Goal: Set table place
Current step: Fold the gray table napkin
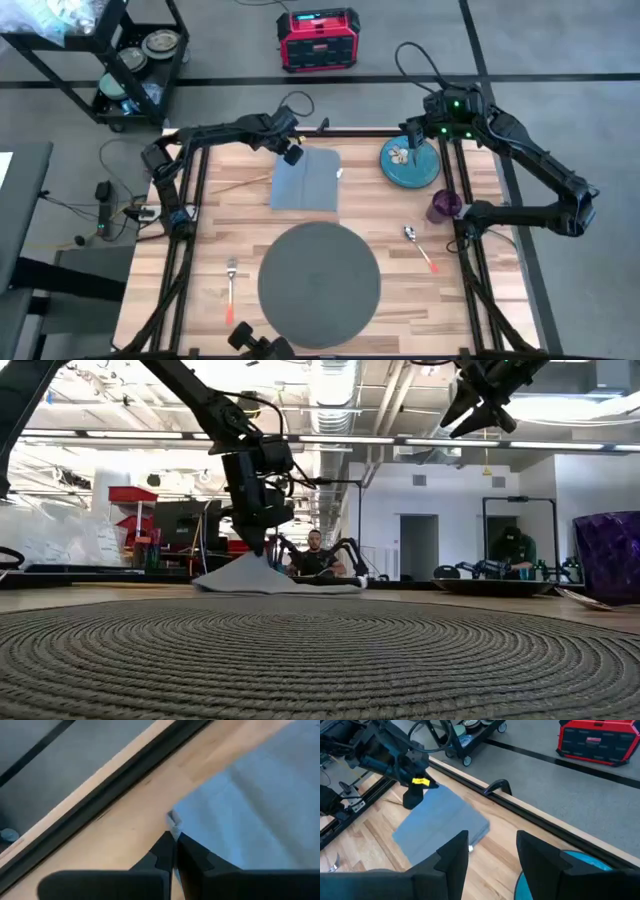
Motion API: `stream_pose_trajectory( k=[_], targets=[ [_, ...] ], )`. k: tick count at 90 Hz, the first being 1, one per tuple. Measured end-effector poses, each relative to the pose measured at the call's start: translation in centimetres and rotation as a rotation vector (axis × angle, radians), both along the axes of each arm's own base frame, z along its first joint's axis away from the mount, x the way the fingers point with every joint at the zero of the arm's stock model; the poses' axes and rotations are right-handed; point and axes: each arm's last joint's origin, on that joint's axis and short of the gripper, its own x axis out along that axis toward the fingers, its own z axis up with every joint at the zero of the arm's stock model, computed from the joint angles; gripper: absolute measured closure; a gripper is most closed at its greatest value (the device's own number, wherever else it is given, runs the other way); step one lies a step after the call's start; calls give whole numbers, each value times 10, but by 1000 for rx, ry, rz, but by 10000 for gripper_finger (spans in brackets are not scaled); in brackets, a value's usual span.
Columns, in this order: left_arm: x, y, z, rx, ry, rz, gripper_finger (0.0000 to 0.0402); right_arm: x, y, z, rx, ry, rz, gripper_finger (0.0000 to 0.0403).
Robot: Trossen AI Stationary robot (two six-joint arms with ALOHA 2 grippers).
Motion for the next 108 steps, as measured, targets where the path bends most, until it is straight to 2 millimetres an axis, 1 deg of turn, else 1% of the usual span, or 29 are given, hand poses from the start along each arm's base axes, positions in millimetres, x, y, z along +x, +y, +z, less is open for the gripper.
stream_pose_trajectory(
  k=[9,18,29,41,50,61,74,81,97,102,108],
  targets=[
    [-7,8,0,-2,-2,40,392,0,0,0,4,3,0,248],
    [-16,14,-1,-18,22,59,371,0,0,0,5,2,-2,248],
    [-25,21,-2,-39,47,70,331,0,0,0,5,2,-2,248],
    [-31,27,-3,-80,17,59,283,-1,1,-1,13,10,-2,248],
    [-35,27,-4,-145,-12,57,252,-2,2,-3,31,30,-1,248],
    [-37,21,-6,-247,-33,84,225,-3,3,-7,59,60,-2,248],
    [-39,7,-8,-349,32,110,216,-4,4,-9,68,69,0,248],
    [-41,2,-9,-366,78,110,218,-4,3,-12,75,76,-1,248],
    [-41,2,-10,-359,87,113,219,-2,2,-24,107,85,-11,248],
    [-42,3,-13,-358,73,115,219,-2,2,-26,111,86,-12,248],
    [-46,3,-22,-404,30,122,220,-1,2,-27,110,82,-10,248]
  ],
)
